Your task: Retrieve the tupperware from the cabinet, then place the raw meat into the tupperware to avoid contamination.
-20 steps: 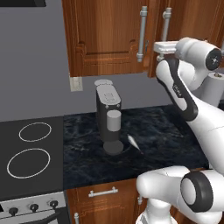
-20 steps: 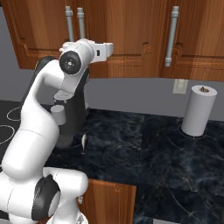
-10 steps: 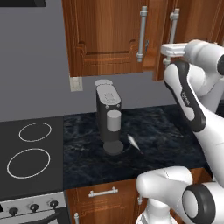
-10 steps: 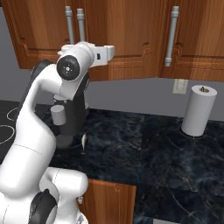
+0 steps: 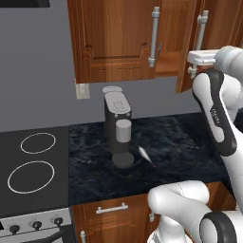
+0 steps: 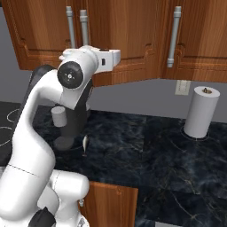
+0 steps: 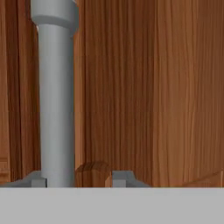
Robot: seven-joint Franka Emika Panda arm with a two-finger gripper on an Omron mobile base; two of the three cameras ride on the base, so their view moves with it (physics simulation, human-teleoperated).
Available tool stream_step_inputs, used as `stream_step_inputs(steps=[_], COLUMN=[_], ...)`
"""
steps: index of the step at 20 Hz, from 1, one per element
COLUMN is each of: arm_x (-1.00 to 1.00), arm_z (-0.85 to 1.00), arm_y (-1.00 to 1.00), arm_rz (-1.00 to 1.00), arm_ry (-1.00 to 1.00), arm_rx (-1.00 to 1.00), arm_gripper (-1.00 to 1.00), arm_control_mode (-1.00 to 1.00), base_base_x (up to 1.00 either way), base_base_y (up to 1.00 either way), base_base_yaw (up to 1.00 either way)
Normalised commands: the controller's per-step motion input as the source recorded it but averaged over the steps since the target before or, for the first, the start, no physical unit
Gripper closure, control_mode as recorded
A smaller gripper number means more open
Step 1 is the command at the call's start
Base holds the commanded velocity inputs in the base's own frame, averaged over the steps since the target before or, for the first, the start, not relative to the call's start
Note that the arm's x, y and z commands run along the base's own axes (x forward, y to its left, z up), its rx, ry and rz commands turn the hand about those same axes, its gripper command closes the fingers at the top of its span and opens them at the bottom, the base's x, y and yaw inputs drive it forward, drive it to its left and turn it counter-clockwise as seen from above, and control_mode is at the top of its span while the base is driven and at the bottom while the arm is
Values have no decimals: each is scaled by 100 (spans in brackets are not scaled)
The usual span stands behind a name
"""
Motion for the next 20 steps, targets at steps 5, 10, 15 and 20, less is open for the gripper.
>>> stream_step_inputs(steps=[5,10,15,20], arm_x=[-65,-58,-54,-20], arm_z=[20,10,6,0], arm_y=[-85,-85,-86,-40], arm_rz=[0,0,0,0], arm_ry=[2,4,4,0], arm_rx=[1,1,2,1], arm_gripper=[100,100,100,-100], arm_control_mode=[-100,-100,-100,-100], base_base_x=[0,0,0,0], base_base_y=[0,0,0,0], base_base_yaw=[0,0,0,0])
